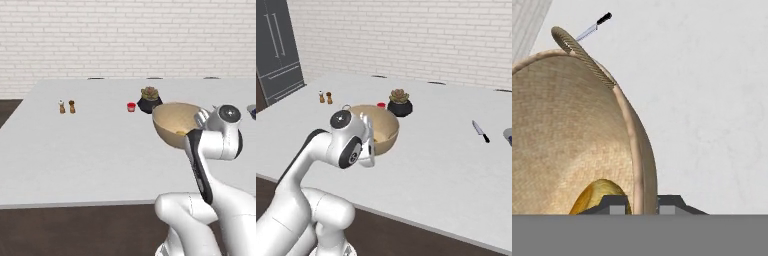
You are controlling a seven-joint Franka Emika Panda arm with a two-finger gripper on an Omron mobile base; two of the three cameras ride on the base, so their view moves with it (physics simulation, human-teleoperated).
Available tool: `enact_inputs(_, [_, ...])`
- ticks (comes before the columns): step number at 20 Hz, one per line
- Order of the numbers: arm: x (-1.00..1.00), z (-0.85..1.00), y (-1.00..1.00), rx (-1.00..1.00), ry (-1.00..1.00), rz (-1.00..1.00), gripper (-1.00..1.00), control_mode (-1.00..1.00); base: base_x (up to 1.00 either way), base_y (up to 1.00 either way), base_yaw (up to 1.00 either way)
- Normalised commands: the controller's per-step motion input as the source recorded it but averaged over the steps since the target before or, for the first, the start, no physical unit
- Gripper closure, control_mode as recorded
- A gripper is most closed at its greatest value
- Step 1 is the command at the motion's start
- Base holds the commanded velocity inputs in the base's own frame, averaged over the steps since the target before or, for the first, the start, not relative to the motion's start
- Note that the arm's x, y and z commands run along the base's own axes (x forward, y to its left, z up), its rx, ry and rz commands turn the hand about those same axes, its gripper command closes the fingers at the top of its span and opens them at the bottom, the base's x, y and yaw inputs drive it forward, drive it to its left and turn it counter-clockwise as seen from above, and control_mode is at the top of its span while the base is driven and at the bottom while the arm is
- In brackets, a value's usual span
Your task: Open the cabinet, pick up the bread from the cabinet and place it in the basket. Then move the basket to the dining counter.
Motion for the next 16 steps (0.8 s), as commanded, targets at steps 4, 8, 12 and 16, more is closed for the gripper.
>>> enact_inputs(4, [0.82, -0.54, 0.00, -0.02, 0.08, 0.07, 1.00, -1.00, 0.00, 0.00, 0.00])
enact_inputs(8, [0.67, -0.44, -0.01, 0.00, 0.07, 0.06, 1.00, -1.00, 0.00, 0.00, 0.00])
enact_inputs(12, [0.52, -0.43, -0.04, 0.00, 0.04, 0.09, 1.00, -1.00, 0.00, 0.00, 0.00])
enact_inputs(16, [0.31, -0.38, -0.01, 0.00, 0.03, 0.10, 1.00, -1.00, 0.00, 0.00, 0.00])
